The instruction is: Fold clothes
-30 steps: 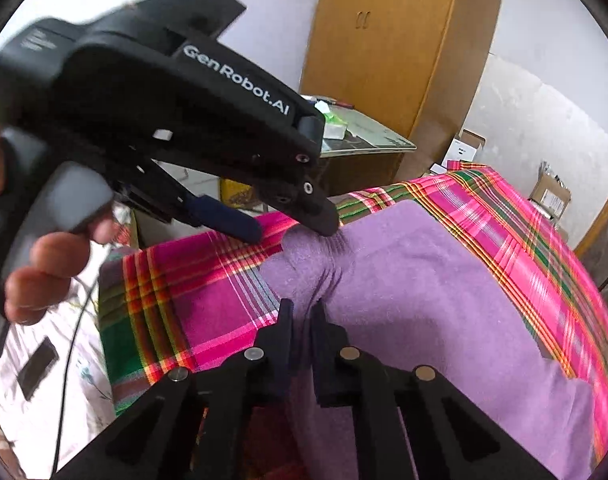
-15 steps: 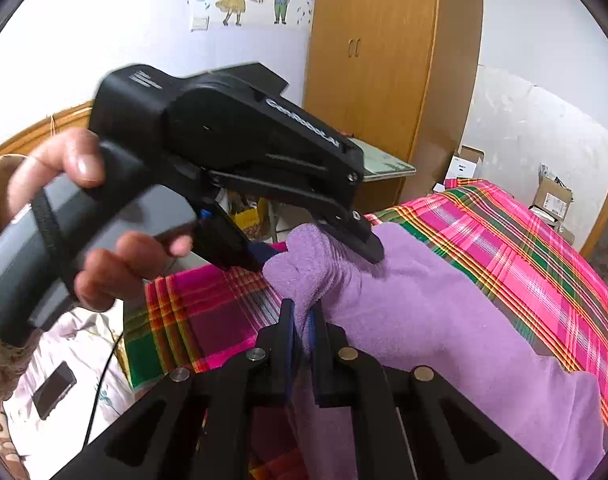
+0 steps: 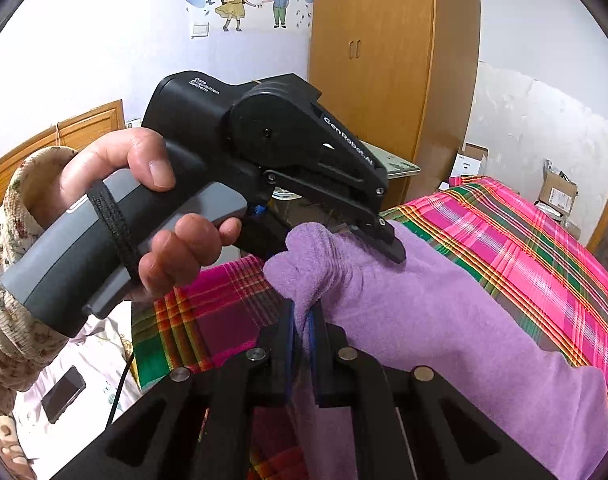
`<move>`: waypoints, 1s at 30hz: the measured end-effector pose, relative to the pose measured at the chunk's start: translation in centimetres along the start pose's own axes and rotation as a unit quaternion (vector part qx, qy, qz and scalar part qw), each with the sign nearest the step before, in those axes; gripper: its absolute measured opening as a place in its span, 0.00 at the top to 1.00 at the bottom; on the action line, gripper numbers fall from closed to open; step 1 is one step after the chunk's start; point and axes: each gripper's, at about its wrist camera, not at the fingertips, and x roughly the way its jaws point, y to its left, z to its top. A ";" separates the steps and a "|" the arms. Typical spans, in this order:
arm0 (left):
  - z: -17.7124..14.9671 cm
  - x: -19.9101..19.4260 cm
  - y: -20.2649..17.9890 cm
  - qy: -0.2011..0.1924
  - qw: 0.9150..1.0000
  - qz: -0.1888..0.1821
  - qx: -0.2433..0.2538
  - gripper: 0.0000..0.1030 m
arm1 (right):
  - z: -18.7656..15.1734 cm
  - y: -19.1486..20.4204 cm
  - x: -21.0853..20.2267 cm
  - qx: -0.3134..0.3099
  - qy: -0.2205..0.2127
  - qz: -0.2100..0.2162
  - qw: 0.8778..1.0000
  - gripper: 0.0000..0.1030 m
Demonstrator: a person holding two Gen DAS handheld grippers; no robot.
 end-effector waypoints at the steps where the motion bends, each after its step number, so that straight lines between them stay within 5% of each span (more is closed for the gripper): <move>1: 0.0 -0.1 0.0 -0.003 1.000 -0.002 0.004 0.79 | 0.0 0.1 0.1 0.001 0.002 -0.001 1.000 0.94; 8: 0.6 -1.1 -0.5 -0.024 0.999 0.005 0.047 0.81 | 0.7 1.2 0.8 0.002 0.011 -0.004 1.000 0.94; 23: 0.1 -1.9 1.4 -0.044 0.998 0.014 0.042 0.82 | 0.7 1.9 0.9 0.034 0.020 0.026 0.999 0.94; 30: -1.1 -4.1 -0.7 -0.084 0.993 0.005 0.083 0.82 | 1.1 1.9 -0.5 0.046 0.011 0.039 0.998 0.94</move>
